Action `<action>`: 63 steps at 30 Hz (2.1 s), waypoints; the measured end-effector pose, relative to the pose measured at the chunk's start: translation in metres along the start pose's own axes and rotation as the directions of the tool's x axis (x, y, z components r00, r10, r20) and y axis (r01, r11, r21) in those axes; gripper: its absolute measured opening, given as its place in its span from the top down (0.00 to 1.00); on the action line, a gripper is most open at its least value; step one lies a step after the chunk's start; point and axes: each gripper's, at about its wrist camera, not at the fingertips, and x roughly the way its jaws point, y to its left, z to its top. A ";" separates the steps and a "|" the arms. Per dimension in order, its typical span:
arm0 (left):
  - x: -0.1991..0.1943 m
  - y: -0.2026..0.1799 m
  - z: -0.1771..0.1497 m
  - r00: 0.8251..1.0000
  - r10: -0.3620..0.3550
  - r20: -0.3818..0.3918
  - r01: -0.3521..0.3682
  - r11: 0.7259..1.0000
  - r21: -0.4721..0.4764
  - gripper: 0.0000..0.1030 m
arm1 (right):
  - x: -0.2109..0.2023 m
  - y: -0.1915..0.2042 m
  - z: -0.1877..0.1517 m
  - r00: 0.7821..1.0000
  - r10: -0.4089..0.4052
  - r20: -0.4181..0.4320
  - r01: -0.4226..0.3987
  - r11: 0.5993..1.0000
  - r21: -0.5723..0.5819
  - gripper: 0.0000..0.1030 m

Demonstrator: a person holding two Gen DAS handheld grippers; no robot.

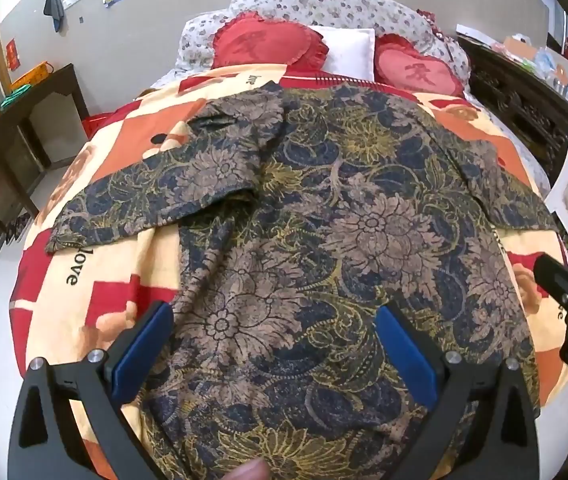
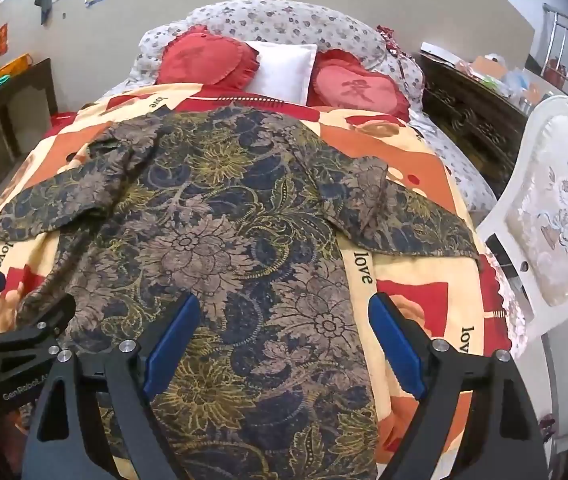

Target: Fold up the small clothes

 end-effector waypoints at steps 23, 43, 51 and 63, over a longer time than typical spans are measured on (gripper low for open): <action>0.014 -0.005 -0.011 0.999 -0.018 -0.048 0.019 0.999 0.032 0.00 | 0.014 -0.002 -0.003 0.999 -0.013 -0.030 0.013 1.000 0.009 0.14; 0.021 -0.006 -0.011 0.999 -0.013 -0.052 0.017 0.997 0.078 0.00 | 0.011 0.000 -0.003 0.997 0.072 0.014 -0.073 0.996 0.053 0.14; 0.022 0.005 -0.015 0.998 -0.035 -0.059 0.037 0.999 0.039 0.00 | 0.010 0.012 -0.002 0.997 0.071 -0.006 -0.071 0.997 0.008 0.14; 0.024 0.011 -0.016 0.996 -0.080 -0.049 0.080 0.997 0.003 0.00 | 0.007 0.019 0.000 0.998 0.059 -0.012 -0.059 0.998 -0.015 0.14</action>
